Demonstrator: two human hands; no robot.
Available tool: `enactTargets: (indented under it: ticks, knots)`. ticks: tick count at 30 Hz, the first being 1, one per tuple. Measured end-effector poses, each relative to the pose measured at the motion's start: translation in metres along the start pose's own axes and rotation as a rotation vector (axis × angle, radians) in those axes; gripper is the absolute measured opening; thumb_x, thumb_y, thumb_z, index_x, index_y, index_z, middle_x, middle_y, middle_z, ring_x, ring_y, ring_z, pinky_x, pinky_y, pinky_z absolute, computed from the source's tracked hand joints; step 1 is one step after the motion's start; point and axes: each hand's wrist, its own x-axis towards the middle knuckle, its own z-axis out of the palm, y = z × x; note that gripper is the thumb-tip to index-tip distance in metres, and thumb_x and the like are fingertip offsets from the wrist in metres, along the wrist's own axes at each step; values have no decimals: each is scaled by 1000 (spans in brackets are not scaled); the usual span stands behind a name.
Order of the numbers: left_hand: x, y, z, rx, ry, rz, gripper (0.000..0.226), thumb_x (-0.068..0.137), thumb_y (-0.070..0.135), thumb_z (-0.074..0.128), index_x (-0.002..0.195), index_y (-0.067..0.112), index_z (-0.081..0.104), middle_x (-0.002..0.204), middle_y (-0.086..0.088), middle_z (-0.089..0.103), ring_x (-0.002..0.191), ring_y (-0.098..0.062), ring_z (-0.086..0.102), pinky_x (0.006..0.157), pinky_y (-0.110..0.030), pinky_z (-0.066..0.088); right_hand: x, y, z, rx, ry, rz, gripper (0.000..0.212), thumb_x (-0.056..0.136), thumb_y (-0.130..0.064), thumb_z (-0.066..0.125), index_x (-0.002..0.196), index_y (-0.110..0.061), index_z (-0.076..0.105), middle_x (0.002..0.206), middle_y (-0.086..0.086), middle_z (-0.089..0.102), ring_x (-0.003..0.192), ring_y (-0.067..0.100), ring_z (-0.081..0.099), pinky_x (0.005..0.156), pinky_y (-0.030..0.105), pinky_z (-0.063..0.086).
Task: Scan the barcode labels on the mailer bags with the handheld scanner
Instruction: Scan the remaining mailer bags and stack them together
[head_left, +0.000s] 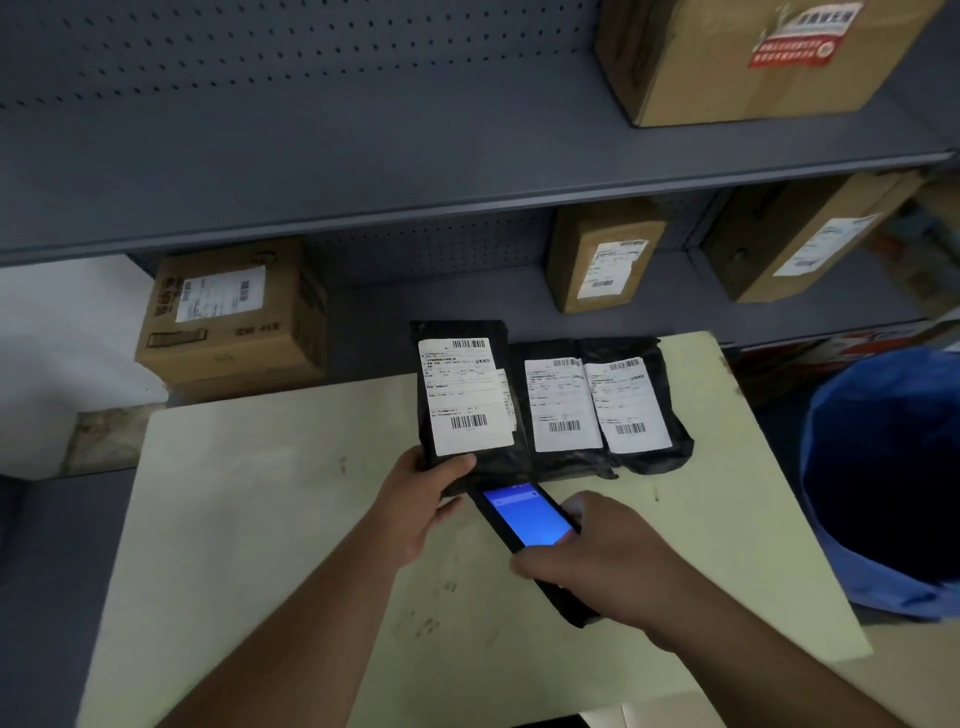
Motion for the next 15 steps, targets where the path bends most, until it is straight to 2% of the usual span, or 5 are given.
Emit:
enactTargets:
  ticks: [2,6,10,12,15]
  knots:
    - [2,-1,14,7,-4,-5,29,92,15,79,119,22,70,114,1,81,109,-19,75,97,-37,58,-1,5,-7,15,6,5,54,63,-44,83,104,-14,66,82,-3,65,62,13,59,58,28,50]
    - [9,-6,42,25,-54,-1,24,93,9,76,115,20,74,108,2,85,108,-18,77,97,-32,57,-4,15,-23,31,34,8,53,64,-44,83,102,-12,65,79,-4,62,62,14,57,59,29,49]
    - [15,-10,70,10,-79,-15,21,95,9,75,113,19,74,102,4,86,102,-16,77,90,-28,58,-4,26,-41,54,56,6,50,65,-43,84,101,-15,65,80,-5,63,64,13,59,59,29,50]
    - [19,-11,80,26,-91,-19,23,95,12,75,118,17,75,102,5,86,108,-21,76,101,-35,57,-3,31,-48,65,65,6,50,66,-43,85,102,-15,66,81,-4,63,65,13,59,60,29,50]
    - [27,-16,96,41,-103,-17,36,94,16,77,129,12,73,120,-4,82,122,-29,73,113,-43,52,-1,40,-60,101,89,-2,47,68,-41,87,101,-15,66,76,-6,63,59,11,58,57,28,49]
